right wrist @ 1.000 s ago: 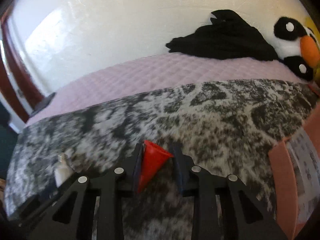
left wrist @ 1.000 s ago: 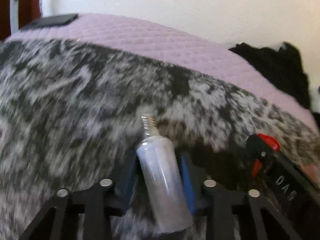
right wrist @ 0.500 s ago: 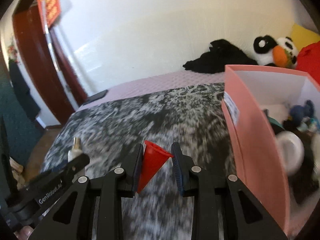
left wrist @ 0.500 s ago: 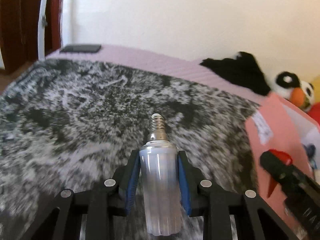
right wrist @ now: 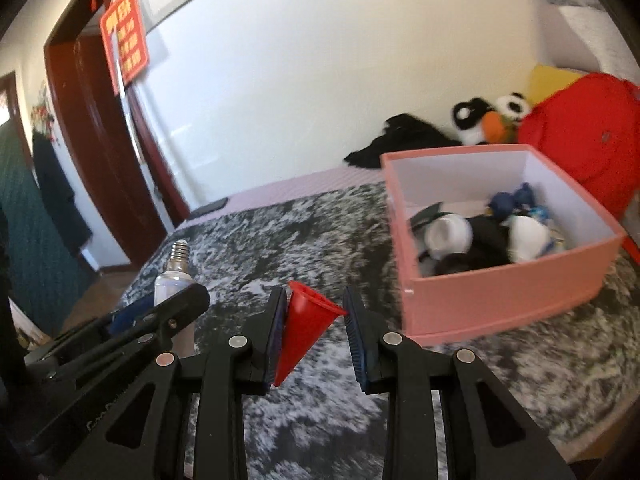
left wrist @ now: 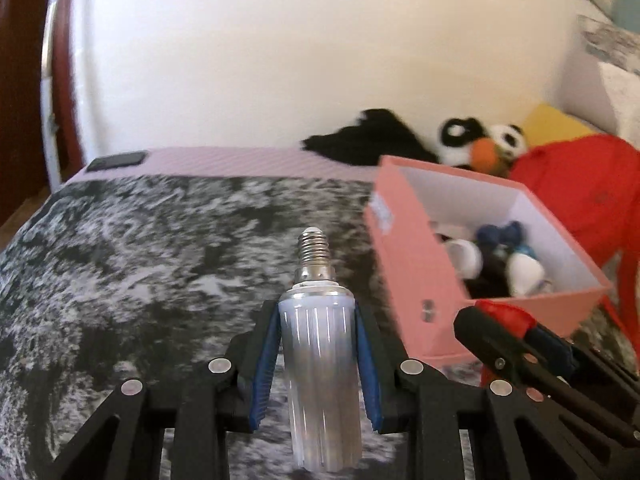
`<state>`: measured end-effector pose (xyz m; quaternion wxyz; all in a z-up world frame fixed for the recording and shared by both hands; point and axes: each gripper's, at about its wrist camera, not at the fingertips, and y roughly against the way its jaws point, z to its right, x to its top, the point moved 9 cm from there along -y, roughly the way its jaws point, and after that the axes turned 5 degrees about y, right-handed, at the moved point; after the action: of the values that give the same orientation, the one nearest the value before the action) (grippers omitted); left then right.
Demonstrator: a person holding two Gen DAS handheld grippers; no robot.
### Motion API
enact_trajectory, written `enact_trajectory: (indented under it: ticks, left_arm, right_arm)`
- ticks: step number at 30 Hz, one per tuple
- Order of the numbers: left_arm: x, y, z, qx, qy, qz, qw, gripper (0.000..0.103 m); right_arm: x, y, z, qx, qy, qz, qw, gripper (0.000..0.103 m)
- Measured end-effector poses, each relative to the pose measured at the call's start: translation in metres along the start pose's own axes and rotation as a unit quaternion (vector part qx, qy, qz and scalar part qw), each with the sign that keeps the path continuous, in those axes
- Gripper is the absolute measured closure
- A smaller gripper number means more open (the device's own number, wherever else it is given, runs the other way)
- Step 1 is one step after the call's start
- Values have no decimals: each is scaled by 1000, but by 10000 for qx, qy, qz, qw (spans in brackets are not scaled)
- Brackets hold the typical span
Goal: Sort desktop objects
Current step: 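Carry the bulb and red cone over the pink box and release both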
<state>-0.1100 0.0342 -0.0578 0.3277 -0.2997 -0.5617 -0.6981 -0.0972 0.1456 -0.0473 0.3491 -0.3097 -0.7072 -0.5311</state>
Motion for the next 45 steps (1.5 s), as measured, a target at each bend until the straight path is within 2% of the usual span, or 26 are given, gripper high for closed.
enact_trajectory:
  ticks: [6, 11, 16, 20, 21, 22, 23, 24, 26, 27, 28, 30, 31, 35, 38, 42, 45]
  left_arm:
    - [9, 0, 72, -375, -446, 58, 9983, 72]
    - [40, -17, 132, -694, -735, 193, 9947, 72]
    - [78, -50, 172, -804, -889, 300, 9923, 72]
    - [106, -98, 190, -688, -927, 265, 9930, 70]
    - [112, -111, 192, -631, -904, 270, 9935, 64]
    - [117, -125, 193, -544, -898, 281, 9941, 42]
    - [118, -137, 191, -346, -958, 317, 9943, 27]
    - [120, -149, 190, -148, -1017, 352, 9941, 7]
    - [122, -173, 186, 255, -1150, 414, 9922, 3]
    - [120, -182, 183, 487, -1284, 406, 9897, 2]
    - [118, -190, 181, 704, -1407, 406, 9867, 2]
    - [112, -199, 177, 997, -1567, 449, 9816, 1]
    - [110, -201, 176, 1002, -1586, 432, 9813, 1]
    - [102, -193, 173, 723, -1403, 414, 9866, 0]
    - [101, -173, 169, 571, -1282, 509, 9888, 0]
    - [105, -136, 160, 477, -1094, 769, 9899, 0]
    - [109, -104, 146, 586, -1026, 972, 9882, 0]
  right_arm:
    - [11, 53, 54, -324, -333, 416, 9981, 71]
    - [28, 88, 105, -615, -595, 761, 9934, 72]
    - [67, 83, 157, -1101, -574, 1040, 9868, 72]
    - [106, 45, 214, -1333, -705, 1042, 9831, 72]
    - [114, 30, 222, -1349, -713, 999, 9832, 71]
    - [118, 12, 232, -1335, -720, 837, 9849, 71]
    - [122, -6, 243, -1319, -728, 675, 9863, 68]
    - [126, -24, 253, -1304, -735, 513, 9874, 61]
    - [111, -58, 282, -1541, -970, 32, 9833, 13]
    - [103, -67, 291, -1596, -1080, -99, 9812, 7]
    - [94, -76, 300, -1650, -1189, -230, 9788, 7]
    - [83, -86, 310, -1667, -1234, -419, 9774, 7]
    - [81, -86, 316, -1758, -1288, -436, 9750, 7]
    - [85, -75, 314, -1759, -1314, -204, 9754, 7]
    - [89, -65, 304, -1744, -1228, -18, 9770, 7]
    - [94, -63, 283, -1620, -1149, 10, 9801, 7]
    - [98, -56, 264, -1549, -1021, 130, 9826, 7]
